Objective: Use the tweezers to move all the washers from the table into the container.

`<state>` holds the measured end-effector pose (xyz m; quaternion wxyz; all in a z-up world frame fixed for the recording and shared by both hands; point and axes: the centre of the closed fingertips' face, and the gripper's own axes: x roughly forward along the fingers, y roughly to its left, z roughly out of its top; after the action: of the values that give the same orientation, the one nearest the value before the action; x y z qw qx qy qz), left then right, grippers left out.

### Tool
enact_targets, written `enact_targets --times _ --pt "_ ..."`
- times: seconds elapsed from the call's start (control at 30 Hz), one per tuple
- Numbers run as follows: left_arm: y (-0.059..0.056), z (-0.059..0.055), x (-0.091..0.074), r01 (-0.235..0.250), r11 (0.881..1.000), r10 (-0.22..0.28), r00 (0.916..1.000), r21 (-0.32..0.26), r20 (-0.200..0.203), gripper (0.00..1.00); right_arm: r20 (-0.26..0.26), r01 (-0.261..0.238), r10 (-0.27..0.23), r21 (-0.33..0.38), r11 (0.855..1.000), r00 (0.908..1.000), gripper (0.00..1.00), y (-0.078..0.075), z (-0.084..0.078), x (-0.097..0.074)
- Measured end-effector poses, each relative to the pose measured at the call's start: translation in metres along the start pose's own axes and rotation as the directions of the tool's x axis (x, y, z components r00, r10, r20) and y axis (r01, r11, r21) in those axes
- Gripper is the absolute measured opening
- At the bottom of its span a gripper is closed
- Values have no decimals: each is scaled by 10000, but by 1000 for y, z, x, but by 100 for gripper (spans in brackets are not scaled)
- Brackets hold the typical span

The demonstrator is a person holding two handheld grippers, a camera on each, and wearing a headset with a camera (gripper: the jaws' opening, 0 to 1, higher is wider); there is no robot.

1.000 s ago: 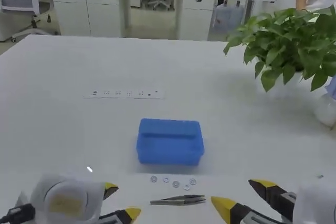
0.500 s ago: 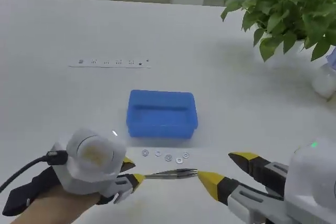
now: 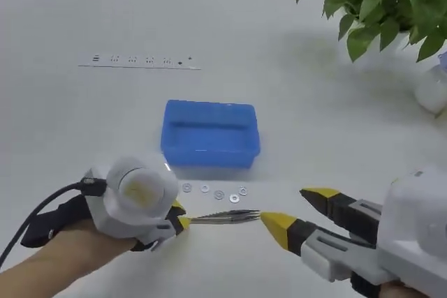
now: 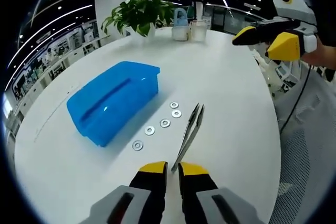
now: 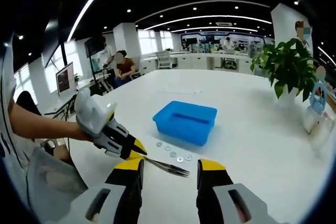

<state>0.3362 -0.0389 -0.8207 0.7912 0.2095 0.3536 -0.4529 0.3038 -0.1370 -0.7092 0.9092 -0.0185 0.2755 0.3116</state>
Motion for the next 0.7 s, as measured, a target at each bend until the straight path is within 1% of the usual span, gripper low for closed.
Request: enact_targets --times 0.1,0.13,0.2,0.33,0.37,0.4,0.47,0.57,0.63,0.67,0.7 --pt "-2 -1 2 164 9990 -162 9999 411 -46 1 -183 -109 107 -75 9999 9998 38 2 -2 5" --pt "-3 0 2 170 9976 -167 9998 670 -51 0 -199 -139 137 -102 9999 9997 38 3 -3 6" --pt "-5 -1 3 227 9952 -218 9997 953 -101 0 -251 -247 243 -131 9996 9994 38 4 -3 10" --pt "-8 -1 3 500 9908 -484 9987 1258 -155 0 -380 -473 461 -302 9984 9982 37 9 -2 17" --pt "-9 0 2 559 9880 -543 9984 1437 -149 0 -401 -536 522 -351 9979 9978 37 11 -2 19" --pt "-9 0 2 546 9874 -530 9985 1483 -144 0 -485 -654 632 -460 9968 9968 37 12 -2 22" --pt "-9 0 -1 584 9817 -555 9982 1811 -212 0 -682 -807 758 -721 9941 9948 37 14 -4 26" --pt "-9 3 -7 635 9794 -607 9979 1919 -205 0 -836 -1015 930 -1040 9894 9921 36 17 -4 32" --pt "-9 8 -14 608 9774 -600 9981 2027 -102 0 -950 -1222 1112 -1185 9854 9892 34 19 -5 38" --pt "-9 11 -19 529 9790 -516 9986 1967 -117 0 -1068 -1355 1226 -1227 9831 9867 33 20 -7 41" --pt "-8 14 -22 426 9799 -421 9991 1951 -69 0 -1466 -1939 1765 -1139 9744 9733 32 27 -13 44"
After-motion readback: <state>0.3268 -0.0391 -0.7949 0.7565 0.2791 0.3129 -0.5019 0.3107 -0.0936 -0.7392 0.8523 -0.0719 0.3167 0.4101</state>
